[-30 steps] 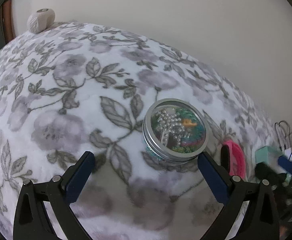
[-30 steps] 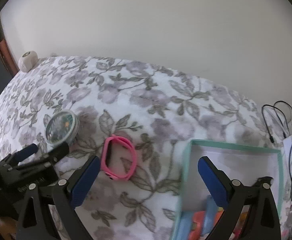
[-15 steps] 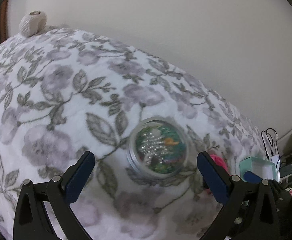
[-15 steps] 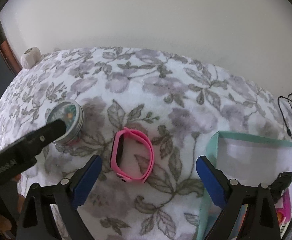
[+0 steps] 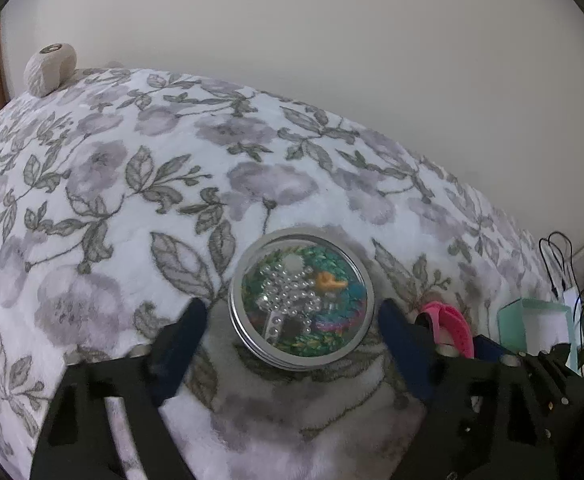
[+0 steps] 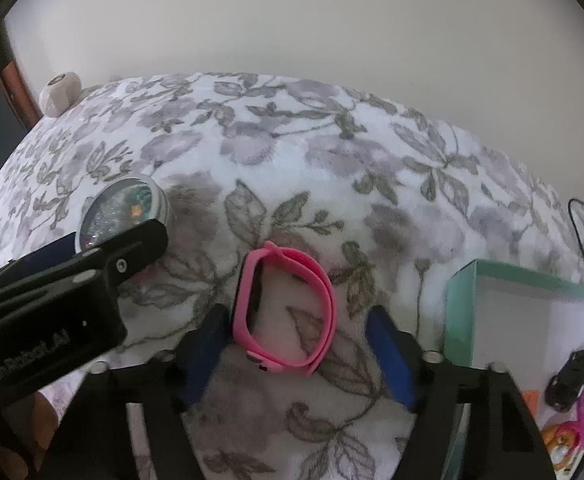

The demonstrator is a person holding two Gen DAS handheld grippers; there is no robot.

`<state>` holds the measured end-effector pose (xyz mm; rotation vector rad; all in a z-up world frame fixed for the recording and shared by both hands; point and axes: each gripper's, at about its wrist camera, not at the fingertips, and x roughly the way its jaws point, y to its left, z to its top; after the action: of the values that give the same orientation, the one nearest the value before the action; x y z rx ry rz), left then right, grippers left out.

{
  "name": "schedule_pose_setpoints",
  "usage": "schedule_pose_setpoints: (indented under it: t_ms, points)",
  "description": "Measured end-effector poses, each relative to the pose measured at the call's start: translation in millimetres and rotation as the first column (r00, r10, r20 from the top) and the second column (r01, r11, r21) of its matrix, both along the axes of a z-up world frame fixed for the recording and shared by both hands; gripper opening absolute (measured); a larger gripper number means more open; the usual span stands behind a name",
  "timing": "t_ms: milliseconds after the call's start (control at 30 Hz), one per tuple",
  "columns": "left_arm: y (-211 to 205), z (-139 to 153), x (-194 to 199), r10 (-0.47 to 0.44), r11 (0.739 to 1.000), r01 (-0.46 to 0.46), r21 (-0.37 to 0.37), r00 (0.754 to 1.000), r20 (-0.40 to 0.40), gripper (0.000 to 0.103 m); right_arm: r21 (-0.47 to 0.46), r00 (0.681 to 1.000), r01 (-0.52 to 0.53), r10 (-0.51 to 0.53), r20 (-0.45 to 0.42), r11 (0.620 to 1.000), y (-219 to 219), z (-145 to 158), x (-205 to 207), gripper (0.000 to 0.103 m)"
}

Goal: Organize rigid objects
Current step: 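Grasp the round tin with the left tool while the right tool grasps the pink band, then carry the tin and pink band into the box and open both tools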

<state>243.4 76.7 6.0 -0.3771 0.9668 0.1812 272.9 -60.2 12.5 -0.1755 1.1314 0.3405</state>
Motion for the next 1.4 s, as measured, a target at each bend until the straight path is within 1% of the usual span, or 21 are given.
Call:
schedule_pose_setpoints:
  t_ms: [33,67,133,267,400,567,667,867,1000,1233,1400]
  points:
    - [-0.5,-1.2,0.3,-0.008,1.000,0.008,-0.007,1.000,-0.002,0.074,0.007,1.000,0.002,-0.002,0.000,1.000,-1.2,0.8,0.1,0.067]
    - [-0.9,-0.8,-0.4,-0.008,1.000,0.008,-0.002,1.000,0.002,0.074,0.008,1.000,0.000,0.000,0.001,1.000,-0.9,1.4,-0.3,0.060]
    - [-2.4,-0.7,-1.2,-0.014,1.000,0.014,0.008,1.000,0.006,0.073,0.015,1.000,-0.012,0.012,0.001,1.000,0.6,3.4,-1.7,0.053]
    - [-4.1,-0.4,-2.8,-0.021,1.000,0.020,0.013,1.000,0.011,0.073,0.006,1.000,-0.016,0.016,0.008,1.000,2.9,3.3,-4.2,0.053]
    - [-3.2,0.8,-7.6,-0.014,1.000,0.014,-0.004,1.000,0.003,0.073,0.022,1.000,-0.005,0.005,0.007,1.000,-0.8,4.9,-6.2,0.052]
    - [-3.3,4.3,-12.7,-0.002,1.000,0.002,-0.017,1.000,-0.014,0.073,0.022,1.000,-0.004,0.004,0.018,1.000,-6.2,13.4,-17.3,0.052]
    - [-4.9,11.3,-20.1,0.001,1.000,-0.001,-0.021,1.000,-0.014,0.073,0.018,1.000,0.001,-0.002,0.028,1.000,-12.5,22.1,-27.4,0.052]
    - [-10.0,41.9,-41.3,0.014,1.000,-0.014,-0.015,1.000,-0.003,0.073,0.052,0.999,0.025,-0.027,0.033,0.998,-28.5,48.3,-52.0,0.052]
    - [-15.1,69.2,-59.3,0.034,0.999,-0.033,-0.033,0.999,0.015,0.073,0.085,0.998,0.042,-0.047,0.053,0.995,-40.4,74.5,-75.1,0.052]
    - [-42.8,113.8,-98.1,0.018,0.999,-0.016,-0.039,0.998,0.053,0.073,0.120,0.994,0.071,-0.081,0.075,0.990,-64.2,106.3,-120.1,0.052]
    - [-63.4,130.9,-131.0,-0.004,1.000,0.006,-0.026,0.998,0.069,0.073,0.149,0.989,0.115,-0.127,0.073,0.982,-86.3,119.5,-148.6,0.052]
